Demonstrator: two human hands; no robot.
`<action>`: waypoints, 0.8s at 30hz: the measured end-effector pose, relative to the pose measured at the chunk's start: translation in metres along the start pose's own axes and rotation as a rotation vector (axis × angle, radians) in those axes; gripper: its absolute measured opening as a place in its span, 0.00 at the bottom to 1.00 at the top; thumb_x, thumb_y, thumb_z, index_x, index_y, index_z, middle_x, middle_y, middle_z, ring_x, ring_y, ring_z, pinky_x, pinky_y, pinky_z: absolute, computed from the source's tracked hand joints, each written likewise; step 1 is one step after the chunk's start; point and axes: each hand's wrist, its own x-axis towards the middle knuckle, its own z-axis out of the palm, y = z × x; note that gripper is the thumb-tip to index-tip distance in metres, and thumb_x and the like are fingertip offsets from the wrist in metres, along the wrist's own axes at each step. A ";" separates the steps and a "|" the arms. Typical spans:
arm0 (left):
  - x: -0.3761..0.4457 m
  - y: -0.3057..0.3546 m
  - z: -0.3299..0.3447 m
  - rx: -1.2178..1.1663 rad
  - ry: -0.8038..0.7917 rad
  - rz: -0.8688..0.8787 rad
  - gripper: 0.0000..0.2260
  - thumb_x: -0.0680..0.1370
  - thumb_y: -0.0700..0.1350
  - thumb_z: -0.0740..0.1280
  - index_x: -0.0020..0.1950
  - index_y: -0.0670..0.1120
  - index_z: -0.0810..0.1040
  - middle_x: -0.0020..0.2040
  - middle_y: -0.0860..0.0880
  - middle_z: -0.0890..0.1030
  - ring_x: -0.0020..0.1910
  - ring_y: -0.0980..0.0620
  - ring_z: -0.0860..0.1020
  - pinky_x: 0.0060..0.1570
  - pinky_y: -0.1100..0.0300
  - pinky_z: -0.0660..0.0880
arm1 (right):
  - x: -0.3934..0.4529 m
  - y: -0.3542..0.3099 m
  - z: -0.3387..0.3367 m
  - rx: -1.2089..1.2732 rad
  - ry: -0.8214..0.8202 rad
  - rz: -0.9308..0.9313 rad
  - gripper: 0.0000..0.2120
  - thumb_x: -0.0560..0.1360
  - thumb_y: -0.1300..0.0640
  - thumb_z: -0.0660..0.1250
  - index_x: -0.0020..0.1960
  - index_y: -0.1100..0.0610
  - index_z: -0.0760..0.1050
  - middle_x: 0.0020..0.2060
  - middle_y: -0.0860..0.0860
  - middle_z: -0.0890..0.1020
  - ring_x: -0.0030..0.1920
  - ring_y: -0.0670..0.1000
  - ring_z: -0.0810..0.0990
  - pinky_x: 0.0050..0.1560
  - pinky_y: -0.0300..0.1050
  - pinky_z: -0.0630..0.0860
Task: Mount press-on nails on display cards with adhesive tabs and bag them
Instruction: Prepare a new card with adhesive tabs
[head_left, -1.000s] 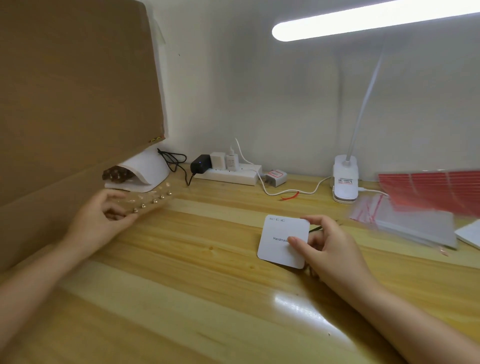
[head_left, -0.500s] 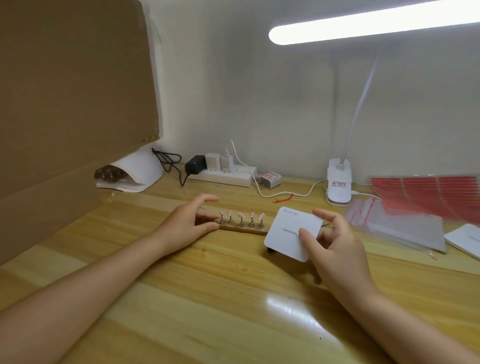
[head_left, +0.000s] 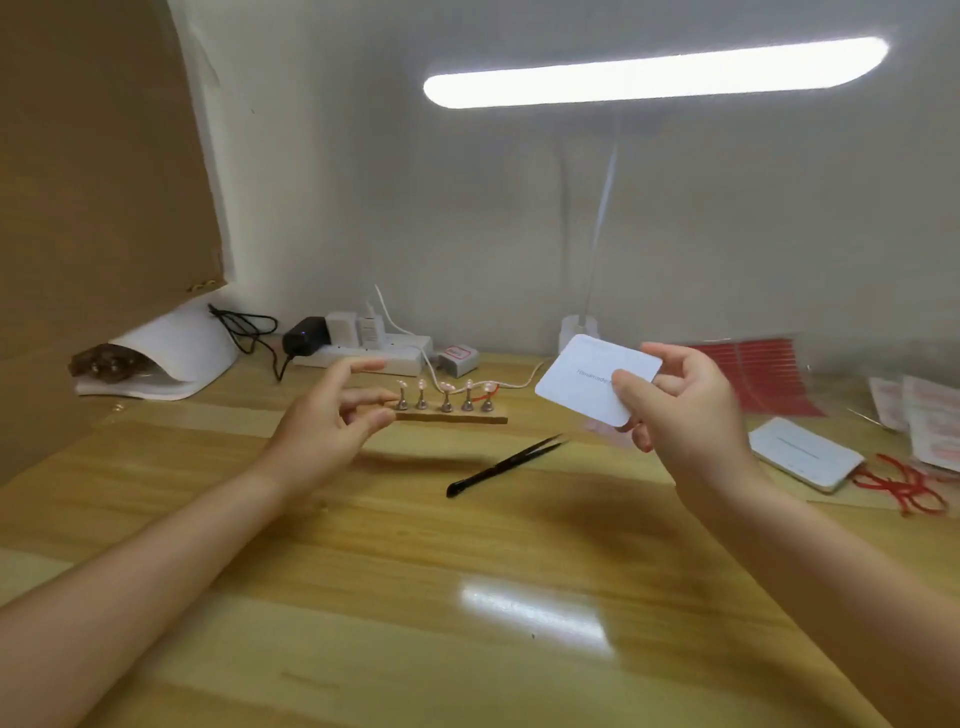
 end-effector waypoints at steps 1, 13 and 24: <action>-0.001 0.008 0.006 -0.023 0.002 0.005 0.22 0.75 0.46 0.72 0.63 0.67 0.70 0.53 0.63 0.82 0.50 0.47 0.81 0.48 0.51 0.79 | 0.000 -0.002 -0.011 -0.021 0.005 -0.007 0.16 0.76 0.61 0.67 0.62 0.53 0.69 0.33 0.46 0.84 0.25 0.42 0.76 0.29 0.40 0.68; -0.009 0.097 0.144 -0.194 -0.016 -0.118 0.20 0.76 0.43 0.71 0.65 0.56 0.69 0.50 0.59 0.82 0.53 0.55 0.80 0.57 0.51 0.75 | -0.052 0.025 -0.080 -0.372 -0.211 0.047 0.14 0.74 0.58 0.70 0.55 0.44 0.73 0.35 0.49 0.84 0.39 0.44 0.83 0.41 0.49 0.81; -0.028 0.094 0.161 0.064 -0.112 -0.021 0.21 0.77 0.46 0.71 0.66 0.55 0.68 0.52 0.61 0.82 0.38 0.65 0.74 0.50 0.57 0.73 | -0.042 0.044 -0.085 -0.989 -0.321 -0.047 0.17 0.64 0.36 0.70 0.50 0.41 0.76 0.45 0.39 0.70 0.53 0.45 0.68 0.50 0.41 0.66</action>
